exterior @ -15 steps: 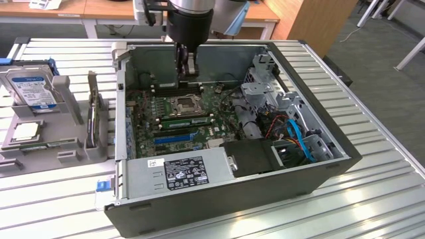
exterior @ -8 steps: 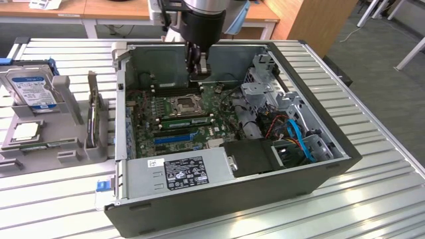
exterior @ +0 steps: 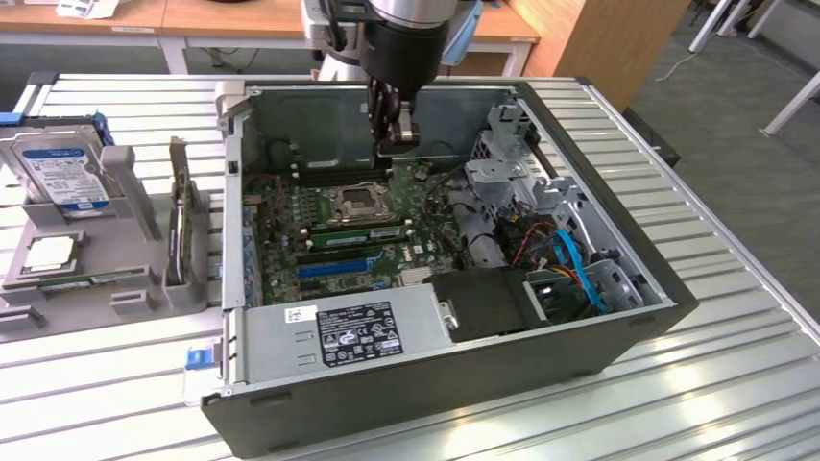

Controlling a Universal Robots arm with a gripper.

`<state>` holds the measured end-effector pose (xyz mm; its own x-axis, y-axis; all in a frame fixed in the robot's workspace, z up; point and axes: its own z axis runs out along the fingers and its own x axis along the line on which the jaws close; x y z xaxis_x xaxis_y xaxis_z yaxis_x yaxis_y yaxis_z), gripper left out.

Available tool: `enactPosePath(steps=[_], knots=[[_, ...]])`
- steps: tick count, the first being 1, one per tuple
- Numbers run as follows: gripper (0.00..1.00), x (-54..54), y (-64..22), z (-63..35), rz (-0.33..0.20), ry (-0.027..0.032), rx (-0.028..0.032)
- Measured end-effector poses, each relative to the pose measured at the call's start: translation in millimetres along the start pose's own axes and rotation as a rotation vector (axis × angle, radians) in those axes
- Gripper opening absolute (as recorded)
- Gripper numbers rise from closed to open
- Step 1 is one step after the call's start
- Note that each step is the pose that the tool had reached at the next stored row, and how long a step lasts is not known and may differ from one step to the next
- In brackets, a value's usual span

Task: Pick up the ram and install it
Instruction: 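Press down the ram until it locks into place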

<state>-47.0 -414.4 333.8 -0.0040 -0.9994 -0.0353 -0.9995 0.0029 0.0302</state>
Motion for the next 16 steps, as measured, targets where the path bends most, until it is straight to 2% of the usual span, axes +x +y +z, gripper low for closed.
enactPosePath(steps=[16], knots=[[0.1,0.0,-1.8,0.0,0.0,-0.0001,0.0]])
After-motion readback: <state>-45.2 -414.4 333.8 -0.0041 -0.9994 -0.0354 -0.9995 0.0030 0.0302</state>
